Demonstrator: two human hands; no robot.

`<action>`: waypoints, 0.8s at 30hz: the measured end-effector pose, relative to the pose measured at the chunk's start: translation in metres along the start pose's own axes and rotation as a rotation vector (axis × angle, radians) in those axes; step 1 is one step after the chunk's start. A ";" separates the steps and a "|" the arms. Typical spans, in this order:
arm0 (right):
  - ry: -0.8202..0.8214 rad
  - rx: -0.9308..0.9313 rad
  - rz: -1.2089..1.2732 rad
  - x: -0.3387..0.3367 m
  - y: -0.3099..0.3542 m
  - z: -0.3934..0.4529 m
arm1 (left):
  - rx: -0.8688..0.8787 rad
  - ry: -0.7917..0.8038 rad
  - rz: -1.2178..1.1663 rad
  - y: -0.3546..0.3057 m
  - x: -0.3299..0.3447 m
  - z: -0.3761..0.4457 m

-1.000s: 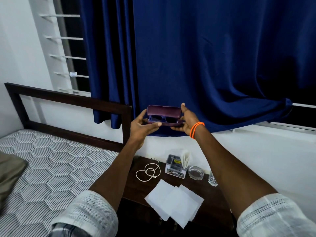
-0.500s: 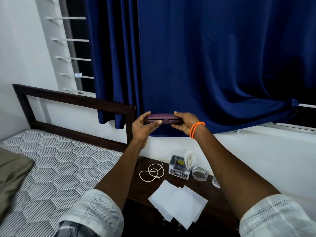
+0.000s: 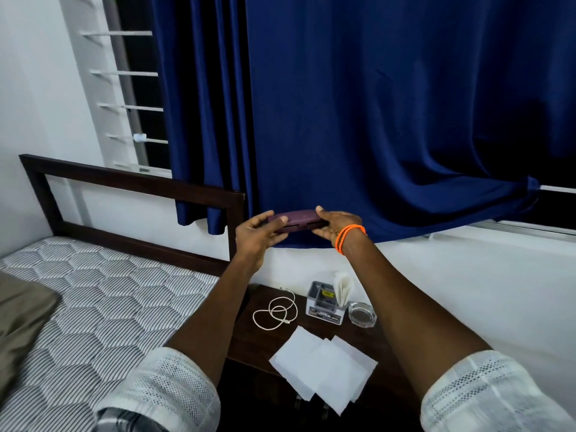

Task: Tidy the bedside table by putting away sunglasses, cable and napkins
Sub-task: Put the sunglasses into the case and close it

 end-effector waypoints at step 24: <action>-0.010 0.046 -0.104 0.033 -0.016 -0.047 | -0.029 -0.042 0.113 0.004 -0.042 -0.011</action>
Point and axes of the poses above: each hand's wrist, its own z-axis towards the middle knuckle, its own x-axis out of the palm, y = z × x, the point moved 4 cm from there along z, towards the middle knuckle, and after that the axes turned 4 degrees about y, right-handed, at the moved point
